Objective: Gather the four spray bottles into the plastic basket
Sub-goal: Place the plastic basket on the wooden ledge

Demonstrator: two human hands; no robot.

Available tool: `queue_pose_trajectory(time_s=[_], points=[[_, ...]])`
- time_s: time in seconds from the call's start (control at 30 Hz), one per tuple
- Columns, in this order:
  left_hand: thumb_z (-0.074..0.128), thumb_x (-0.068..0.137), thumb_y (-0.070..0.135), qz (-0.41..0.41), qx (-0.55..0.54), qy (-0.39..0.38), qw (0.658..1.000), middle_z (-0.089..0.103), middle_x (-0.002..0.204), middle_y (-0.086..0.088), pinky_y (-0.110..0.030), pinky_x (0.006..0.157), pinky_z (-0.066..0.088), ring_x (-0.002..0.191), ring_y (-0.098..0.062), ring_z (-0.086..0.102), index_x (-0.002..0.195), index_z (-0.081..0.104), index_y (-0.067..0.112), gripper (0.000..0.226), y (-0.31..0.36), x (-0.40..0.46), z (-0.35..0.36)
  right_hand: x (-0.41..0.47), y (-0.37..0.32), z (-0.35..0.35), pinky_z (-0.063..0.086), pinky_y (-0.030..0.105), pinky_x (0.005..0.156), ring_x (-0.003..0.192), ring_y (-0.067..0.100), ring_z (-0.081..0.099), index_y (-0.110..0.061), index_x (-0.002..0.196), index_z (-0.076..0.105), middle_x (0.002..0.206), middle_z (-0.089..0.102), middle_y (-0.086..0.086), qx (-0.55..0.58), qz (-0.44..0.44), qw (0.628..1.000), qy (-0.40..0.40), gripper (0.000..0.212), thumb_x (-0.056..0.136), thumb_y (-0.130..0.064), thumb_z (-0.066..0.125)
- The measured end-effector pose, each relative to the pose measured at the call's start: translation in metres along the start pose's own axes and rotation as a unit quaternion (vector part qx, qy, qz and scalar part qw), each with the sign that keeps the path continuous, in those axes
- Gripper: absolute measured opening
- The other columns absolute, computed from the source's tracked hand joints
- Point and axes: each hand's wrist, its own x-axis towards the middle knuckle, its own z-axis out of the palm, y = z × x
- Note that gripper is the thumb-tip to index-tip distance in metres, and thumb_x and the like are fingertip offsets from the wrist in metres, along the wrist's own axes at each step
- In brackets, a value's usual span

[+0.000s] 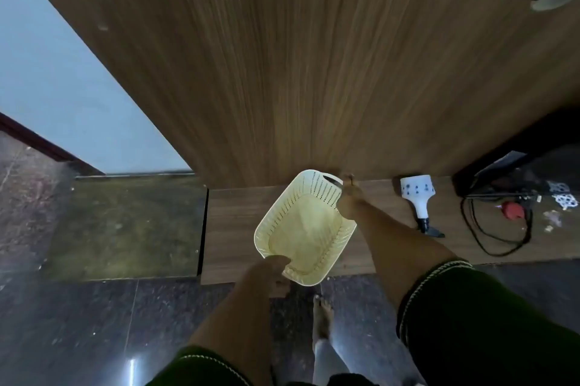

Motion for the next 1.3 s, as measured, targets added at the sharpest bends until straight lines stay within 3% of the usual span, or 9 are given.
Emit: queue_pose_trajectory(time_s=[0.07,0.13,0.23,0.3,0.47,0.53,0.7,0.9,1.3], points=[[0.052,0.091,0.02,0.006,-0.01,0.014,1.0,0.056,0.084,-0.013,-0.039,0.081,0.052,0.067,-0.024,0.057,0.123,0.049,0.0,0.038,0.003,0.015,-0.002,0.004,-0.004,-0.002,0.024,0.038,0.119,0.147,0.032,0.019,-0.005,0.152,0.007,0.161,0.01,0.016,0.013,0.0,1.0,-0.015,0.076,0.088,-0.001,0.048],[0.05,0.09,0.016,-0.002,0.0,0.025,1.0,0.055,0.086,-0.015,-0.038,0.082,0.052,0.066,-0.024,0.056,0.124,0.046,-0.001,0.038,0.011,0.005,-0.002,0.004,-0.011,-0.005,0.036,0.039,0.112,0.139,0.034,0.036,-0.006,0.151,0.012,0.154,0.029,0.018,0.025,0.013,0.999,-0.037,0.072,0.088,-0.003,0.047],[0.048,0.09,0.009,0.015,-0.003,0.049,0.999,0.053,0.081,-0.015,-0.031,0.057,0.054,0.061,-0.023,0.056,0.118,0.043,0.002,0.03,0.019,0.002,-0.008,0.005,-0.012,-0.003,0.042,0.036,0.105,0.131,0.034,0.045,-0.007,0.149,0.019,0.147,0.038,0.017,0.04,0.033,0.998,-0.034,0.065,0.089,-0.006,0.046],[0.049,0.086,0.007,0.023,-0.014,0.058,0.998,0.06,0.095,-0.017,-0.028,0.047,0.054,0.07,-0.023,0.061,0.126,0.045,-0.001,0.04,0.024,0.004,-0.013,0.004,-0.012,-0.003,0.039,0.034,0.108,0.134,0.033,0.042,-0.008,0.15,0.018,0.15,0.035,0.017,0.036,0.039,0.998,-0.025,0.065,0.09,-0.006,0.044],[0.052,0.082,0.004,0.071,0.01,0.114,0.991,0.063,0.101,-0.021,-0.032,0.079,0.049,0.099,-0.025,0.059,0.118,0.054,-0.007,0.038,0.035,0.008,-0.022,0.004,-0.003,0.005,0.033,0.031,0.113,0.138,0.03,0.034,-0.003,0.149,0.018,0.153,0.024,0.016,0.036,0.058,0.998,0.001,0.061,0.093,-0.005,0.041],[0.059,0.078,0.006,0.089,-0.002,0.153,0.984,0.061,0.119,-0.025,-0.041,0.094,0.05,0.115,-0.034,0.059,0.124,0.052,-0.005,0.048,0.041,0.007,-0.024,0.001,0.001,0.011,0.035,0.031,0.11,0.133,0.031,0.04,-0.004,0.147,0.022,0.15,0.023,0.015,0.069,0.075,0.995,0.007,0.063,0.09,-0.004,0.047],[0.063,0.079,0.001,0.158,-0.041,0.178,0.971,0.047,0.132,-0.02,-0.043,0.088,0.046,0.12,-0.04,0.05,0.142,0.024,0.006,0.074,0.055,0.005,-0.029,-0.009,0.011,0.022,0.038,0.034,0.108,0.13,0.034,0.042,-0.005,0.142,0.031,0.145,0.03,0.016,0.086,0.11,0.989,0.04,0.062,0.086,-0.008,0.054],[0.066,0.07,0.008,0.188,0.05,0.164,0.967,0.038,0.147,-0.017,-0.057,0.101,0.045,0.129,-0.042,0.045,0.15,0.019,0.026,0.095,0.072,0.019,-0.043,-0.03,0.019,0.042,0.041,0.038,0.104,0.128,0.036,0.039,0.006,0.138,0.033,0.139,0.035,0.022,0.062,0.139,0.986,0.074,0.054,0.088,-0.01,0.046],[0.064,0.076,0.012,0.175,0.152,0.208,0.95,0.024,0.15,-0.019,-0.051,0.108,0.039,0.135,-0.04,0.035,0.153,0.012,0.025,0.094,0.029,-0.006,-0.048,-0.065,0.027,0.061,0.049,0.041,0.099,0.117,0.036,0.05,0.006,0.131,0.044,0.13,0.041,0.02,0.132,0.105,0.983,0.071,0.045,0.086,0.0,0.045]])
